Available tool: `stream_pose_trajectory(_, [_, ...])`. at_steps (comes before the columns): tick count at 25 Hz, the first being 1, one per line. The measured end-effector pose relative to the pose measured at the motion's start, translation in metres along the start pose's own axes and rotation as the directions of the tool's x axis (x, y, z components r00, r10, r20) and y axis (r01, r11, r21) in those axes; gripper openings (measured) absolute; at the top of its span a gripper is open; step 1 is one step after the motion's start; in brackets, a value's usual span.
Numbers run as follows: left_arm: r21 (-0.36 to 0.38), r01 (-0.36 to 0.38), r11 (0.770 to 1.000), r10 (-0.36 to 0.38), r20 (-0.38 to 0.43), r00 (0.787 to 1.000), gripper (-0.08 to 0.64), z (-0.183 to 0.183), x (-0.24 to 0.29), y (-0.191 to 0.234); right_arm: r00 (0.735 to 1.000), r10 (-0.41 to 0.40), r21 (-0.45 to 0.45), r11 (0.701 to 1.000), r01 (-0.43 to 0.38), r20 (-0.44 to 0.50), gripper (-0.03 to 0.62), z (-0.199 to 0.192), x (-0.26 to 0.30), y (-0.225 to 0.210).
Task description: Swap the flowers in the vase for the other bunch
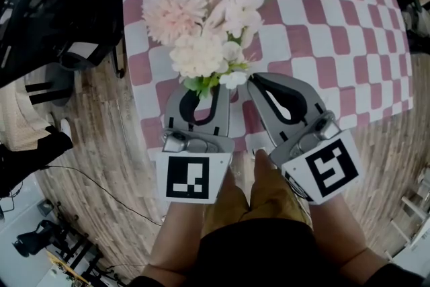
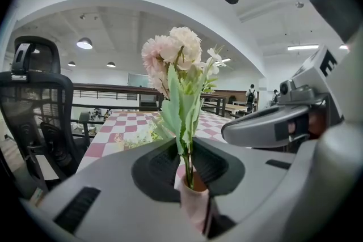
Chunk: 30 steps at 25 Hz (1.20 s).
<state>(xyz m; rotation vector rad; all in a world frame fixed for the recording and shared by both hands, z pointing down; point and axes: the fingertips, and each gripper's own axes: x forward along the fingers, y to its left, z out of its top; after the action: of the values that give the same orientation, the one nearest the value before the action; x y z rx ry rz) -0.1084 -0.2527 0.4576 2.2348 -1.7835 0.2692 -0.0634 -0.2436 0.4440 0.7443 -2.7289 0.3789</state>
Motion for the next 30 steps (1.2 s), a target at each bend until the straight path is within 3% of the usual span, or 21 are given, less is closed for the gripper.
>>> stream_pose_trajectory(17, [0.036, -0.009, 0.999, 0.011, -0.041, 0.999, 0.061, -0.021, -0.006, -0.007, 0.999, 0.022, -0.007, 1.000, -0.022, -0.023, 0.032, -0.013, -0.004, 0.009])
stream_pose_trajectory(30, [0.094, -0.065, 0.993, 0.071, -0.064, 0.995, 0.087, -0.023, -0.009, -0.010, 1.000, 0.012, 0.004, 1.000, -0.012, -0.015, 0.032, -0.014, -0.013, 0.010])
